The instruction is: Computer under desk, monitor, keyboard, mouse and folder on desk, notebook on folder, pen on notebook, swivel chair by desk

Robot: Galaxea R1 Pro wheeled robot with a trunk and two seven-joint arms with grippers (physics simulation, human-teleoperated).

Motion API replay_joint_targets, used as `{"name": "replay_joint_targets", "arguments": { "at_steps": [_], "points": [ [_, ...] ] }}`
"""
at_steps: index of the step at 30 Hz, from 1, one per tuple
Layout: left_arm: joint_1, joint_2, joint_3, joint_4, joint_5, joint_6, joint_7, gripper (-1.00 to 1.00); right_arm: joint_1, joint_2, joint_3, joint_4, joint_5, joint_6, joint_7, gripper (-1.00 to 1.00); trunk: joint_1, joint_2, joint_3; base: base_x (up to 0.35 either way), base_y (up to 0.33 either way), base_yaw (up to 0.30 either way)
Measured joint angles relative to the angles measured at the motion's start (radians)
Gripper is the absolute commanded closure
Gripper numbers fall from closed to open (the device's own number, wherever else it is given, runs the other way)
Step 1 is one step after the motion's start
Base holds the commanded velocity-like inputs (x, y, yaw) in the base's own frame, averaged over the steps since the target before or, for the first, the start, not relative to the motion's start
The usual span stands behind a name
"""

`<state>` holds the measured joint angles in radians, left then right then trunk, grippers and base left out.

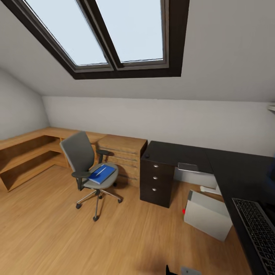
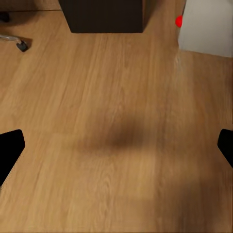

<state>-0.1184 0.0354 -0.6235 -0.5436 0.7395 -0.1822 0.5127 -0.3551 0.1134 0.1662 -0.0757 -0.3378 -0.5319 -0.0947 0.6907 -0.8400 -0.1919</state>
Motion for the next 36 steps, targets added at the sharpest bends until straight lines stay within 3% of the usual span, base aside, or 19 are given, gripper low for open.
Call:
{"name": "replay_joint_targets", "arguments": {
  "at_steps": [22,27,29,31,34,36],
  "points": [
    [0.000,-0.002,-0.001,0.012,-0.004,-0.001,-0.002,-1.00,0.000,-0.001,0.004,-0.004,0.010,-0.001,0.001,-1.00,0.000,0.000,0.000,0.331,0.033,0.001],
    [0.001,-0.003,-0.002,-0.075,-0.006,0.007,-0.001,-1.00,-0.001,-0.003,0.003,-0.052,0.017,0.005,-0.003,-1.00,0.000,0.000,0.000,0.331,0.000,0.000],
    [0.001,-0.001,-0.002,-0.151,-0.014,0.021,0.000,-1.00,-0.002,-0.004,0.003,-0.135,0.021,0.019,-0.020,-1.00,0.000,0.000,0.000,0.331,0.000,0.000],
    [0.002,0.001,-0.002,-0.224,-0.032,0.056,0.001,-1.00,-0.005,-0.007,0.001,-0.224,0.020,0.054,-0.054,-1.00,0.000,0.000,0.000,0.331,0.000,0.000],
    [0.001,0.003,0.002,-0.358,-0.067,0.184,0.005,-1.00,-0.033,-0.007,0.002,-0.377,0.054,0.228,-0.155,-1.00,0.000,0.000,0.000,0.331,0.000,0.000],
    [-0.003,0.003,0.031,-0.469,-0.079,0.270,0.006,-1.00,-0.066,-0.007,0.003,-0.492,0.102,0.376,-0.199,-1.00,0.000,0.000,0.000,0.331,0.000,0.000]
  ]
}}
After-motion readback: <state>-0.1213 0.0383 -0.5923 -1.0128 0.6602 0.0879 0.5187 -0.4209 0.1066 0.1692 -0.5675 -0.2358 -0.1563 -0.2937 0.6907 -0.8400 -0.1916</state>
